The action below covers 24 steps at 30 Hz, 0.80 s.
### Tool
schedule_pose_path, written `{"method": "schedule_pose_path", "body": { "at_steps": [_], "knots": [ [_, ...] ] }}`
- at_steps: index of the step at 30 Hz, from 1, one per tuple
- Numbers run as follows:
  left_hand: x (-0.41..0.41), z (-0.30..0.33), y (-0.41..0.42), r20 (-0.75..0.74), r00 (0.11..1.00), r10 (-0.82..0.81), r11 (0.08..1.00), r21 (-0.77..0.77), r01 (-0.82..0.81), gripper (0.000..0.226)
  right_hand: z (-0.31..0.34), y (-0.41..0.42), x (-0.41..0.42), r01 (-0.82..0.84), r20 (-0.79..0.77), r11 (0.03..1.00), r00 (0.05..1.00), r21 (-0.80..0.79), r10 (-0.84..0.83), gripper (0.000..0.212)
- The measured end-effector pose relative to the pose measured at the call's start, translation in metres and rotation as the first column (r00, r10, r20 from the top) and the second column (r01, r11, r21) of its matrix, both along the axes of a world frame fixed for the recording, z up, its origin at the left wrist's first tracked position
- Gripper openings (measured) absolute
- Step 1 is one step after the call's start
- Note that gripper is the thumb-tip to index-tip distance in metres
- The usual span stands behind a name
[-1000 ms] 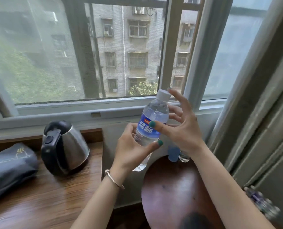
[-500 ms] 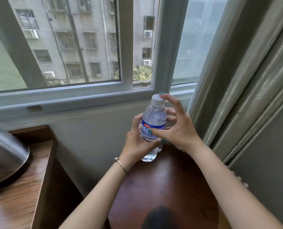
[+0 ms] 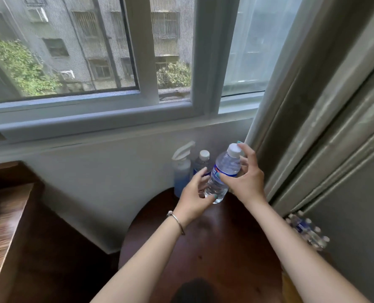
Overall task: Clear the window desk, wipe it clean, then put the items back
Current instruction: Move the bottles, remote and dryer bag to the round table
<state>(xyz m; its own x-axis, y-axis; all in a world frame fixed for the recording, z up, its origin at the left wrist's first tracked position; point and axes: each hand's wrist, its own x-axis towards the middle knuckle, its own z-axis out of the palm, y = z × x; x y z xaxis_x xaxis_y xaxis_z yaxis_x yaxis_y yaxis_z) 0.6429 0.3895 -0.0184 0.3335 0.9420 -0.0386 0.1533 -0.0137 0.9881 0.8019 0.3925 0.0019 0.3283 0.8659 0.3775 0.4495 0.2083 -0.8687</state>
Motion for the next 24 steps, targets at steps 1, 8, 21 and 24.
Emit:
{"method": "schedule_pose_path", "body": {
  "at_steps": [1, 8, 21, 24],
  "knots": [
    [-0.001, -0.006, 0.000, -0.008, 1.000, 0.023, 0.999, -0.030, -0.023, 0.068, -0.008, 0.006, 0.003, 0.015, 0.005, 1.000, 1.000, -0.024, -0.015, 0.086],
    [-0.016, -0.042, 0.004, -0.228, 0.973, 0.023, 0.996, -0.077, -0.042, 0.069, -0.048, 0.035, 0.009, 0.065, 0.024, 0.994, 0.998, -0.092, -0.063, 0.083],
    [-0.011, -0.052, 0.014, -0.323, 0.946, 0.036, 0.999, -0.018, -0.044, 0.077, -0.076, 0.053, 0.015, 0.029, 0.086, 0.992, 0.996, -0.124, -0.019, 0.082],
    [-0.013, -0.055, 0.010, -0.325, 0.945, 0.031, 0.999, -0.029, -0.043, 0.074, -0.082, 0.054, 0.017, 0.043, 0.082, 0.988, 0.996, -0.151, -0.030, 0.083]
  ]
}}
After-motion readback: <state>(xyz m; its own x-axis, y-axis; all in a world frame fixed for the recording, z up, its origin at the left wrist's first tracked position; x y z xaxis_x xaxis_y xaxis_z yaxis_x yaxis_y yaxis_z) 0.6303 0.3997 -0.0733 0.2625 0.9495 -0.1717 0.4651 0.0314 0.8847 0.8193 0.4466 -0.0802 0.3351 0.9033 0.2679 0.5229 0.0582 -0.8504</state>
